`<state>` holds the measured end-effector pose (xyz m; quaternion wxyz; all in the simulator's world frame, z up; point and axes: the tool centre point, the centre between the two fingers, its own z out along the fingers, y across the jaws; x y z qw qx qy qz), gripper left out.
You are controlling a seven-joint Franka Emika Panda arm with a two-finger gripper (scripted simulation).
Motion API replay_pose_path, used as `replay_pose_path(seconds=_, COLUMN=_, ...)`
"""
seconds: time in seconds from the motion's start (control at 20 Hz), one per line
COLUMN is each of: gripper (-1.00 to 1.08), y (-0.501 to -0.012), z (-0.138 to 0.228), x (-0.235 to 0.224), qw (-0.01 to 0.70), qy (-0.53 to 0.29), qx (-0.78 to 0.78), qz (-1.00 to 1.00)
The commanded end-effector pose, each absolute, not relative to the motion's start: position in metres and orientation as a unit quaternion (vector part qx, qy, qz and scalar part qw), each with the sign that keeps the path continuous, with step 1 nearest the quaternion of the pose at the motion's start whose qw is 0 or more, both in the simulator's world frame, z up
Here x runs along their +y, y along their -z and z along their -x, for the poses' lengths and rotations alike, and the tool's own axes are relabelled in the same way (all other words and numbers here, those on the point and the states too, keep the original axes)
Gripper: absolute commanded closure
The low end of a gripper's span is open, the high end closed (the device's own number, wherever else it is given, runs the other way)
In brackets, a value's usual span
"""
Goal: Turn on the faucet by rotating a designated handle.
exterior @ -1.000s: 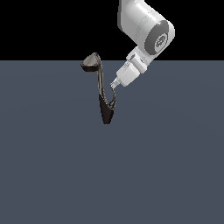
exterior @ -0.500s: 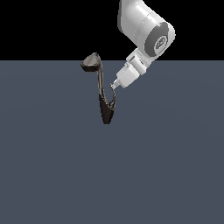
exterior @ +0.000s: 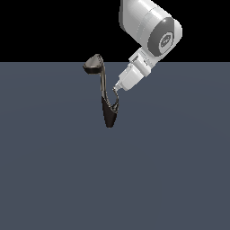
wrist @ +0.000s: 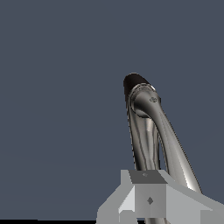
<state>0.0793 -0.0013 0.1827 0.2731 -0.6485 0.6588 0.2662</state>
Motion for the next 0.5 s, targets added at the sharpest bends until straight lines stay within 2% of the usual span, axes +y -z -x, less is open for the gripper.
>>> replay_pose_path(seconds=0.0, gripper=1.08, y=-0.186, z=-0.071, x=0.002, qw=0.273, qy=-0.268, qx=0.657, qz=0.649)
replay_pose_path(seconds=0.45, gripper=1.08, y=-0.183, z=-0.056, x=-0.003, qw=0.273, qy=-0.265, qx=0.661, qz=0.647)
